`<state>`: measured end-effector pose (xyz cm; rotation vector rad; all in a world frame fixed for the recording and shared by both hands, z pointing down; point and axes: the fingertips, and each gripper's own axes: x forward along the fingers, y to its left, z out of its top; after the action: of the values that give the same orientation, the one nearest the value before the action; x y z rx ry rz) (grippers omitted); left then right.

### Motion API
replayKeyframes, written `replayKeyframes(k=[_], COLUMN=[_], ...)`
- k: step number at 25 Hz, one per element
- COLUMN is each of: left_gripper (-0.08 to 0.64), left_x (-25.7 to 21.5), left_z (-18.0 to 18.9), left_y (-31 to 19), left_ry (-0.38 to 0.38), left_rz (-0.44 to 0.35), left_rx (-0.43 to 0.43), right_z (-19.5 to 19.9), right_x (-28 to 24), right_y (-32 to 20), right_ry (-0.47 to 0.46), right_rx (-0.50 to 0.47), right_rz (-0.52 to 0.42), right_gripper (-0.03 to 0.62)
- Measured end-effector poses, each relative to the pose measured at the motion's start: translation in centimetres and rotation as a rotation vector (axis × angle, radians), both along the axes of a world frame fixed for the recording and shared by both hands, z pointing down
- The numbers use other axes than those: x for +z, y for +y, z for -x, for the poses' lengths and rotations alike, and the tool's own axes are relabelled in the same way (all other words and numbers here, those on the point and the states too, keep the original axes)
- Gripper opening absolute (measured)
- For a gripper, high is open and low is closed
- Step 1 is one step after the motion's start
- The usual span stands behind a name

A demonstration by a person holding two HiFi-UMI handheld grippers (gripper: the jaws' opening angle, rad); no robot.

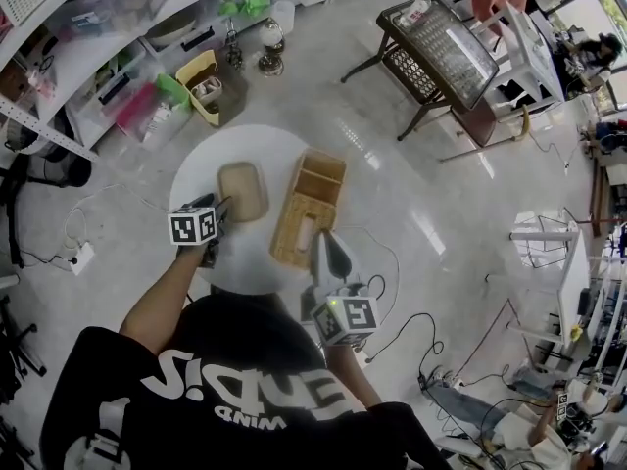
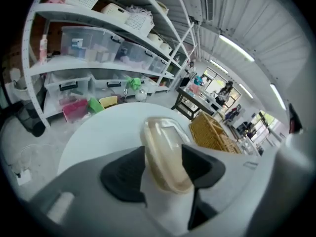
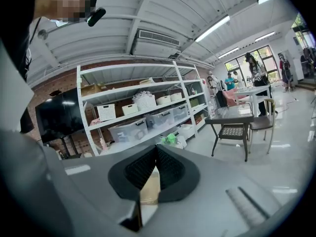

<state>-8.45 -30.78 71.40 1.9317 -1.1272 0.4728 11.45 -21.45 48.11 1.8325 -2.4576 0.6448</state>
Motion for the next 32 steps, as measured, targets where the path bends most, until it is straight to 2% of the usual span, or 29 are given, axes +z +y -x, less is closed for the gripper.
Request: replayKeyframes(k=[6, 11, 14, 24, 32], left_gripper=[0.233, 0.232, 0.207, 0.167, 0.135], left_x=[1.4, 1.9, 2.3, 2.2, 1.8], left_z=[-0.4, -0.6, -0.6, -0.1, -0.3], left_y=[0.3, 0.1, 0.2, 0.4, 0.8], left_ry=[0.043, 0.064, 0.068, 0.012, 0.004], left_rz=[0.058, 0.076, 0.086, 0.059, 0.063], left_rx=[-0.012, -0.022, -0.025, -0.011, -0.021], right_z=[-0.1, -0.2, -0.2, 0.3, -0.3], right_x=[0.5, 0.8, 1.0, 1.2, 1.0], right_y=[-0.1, -0.1, -0.1, 0.1, 0.8], right_ry=[0.004, 0.003, 0.006, 0.001, -0.002], right_rx=[0.001, 0.007, 0.004, -0.002, 0.002], right_rz=[0.020, 0.024, 0.023, 0.032, 0.035], right_gripper=[0.001, 0.000, 0.000, 0.000, 0.000])
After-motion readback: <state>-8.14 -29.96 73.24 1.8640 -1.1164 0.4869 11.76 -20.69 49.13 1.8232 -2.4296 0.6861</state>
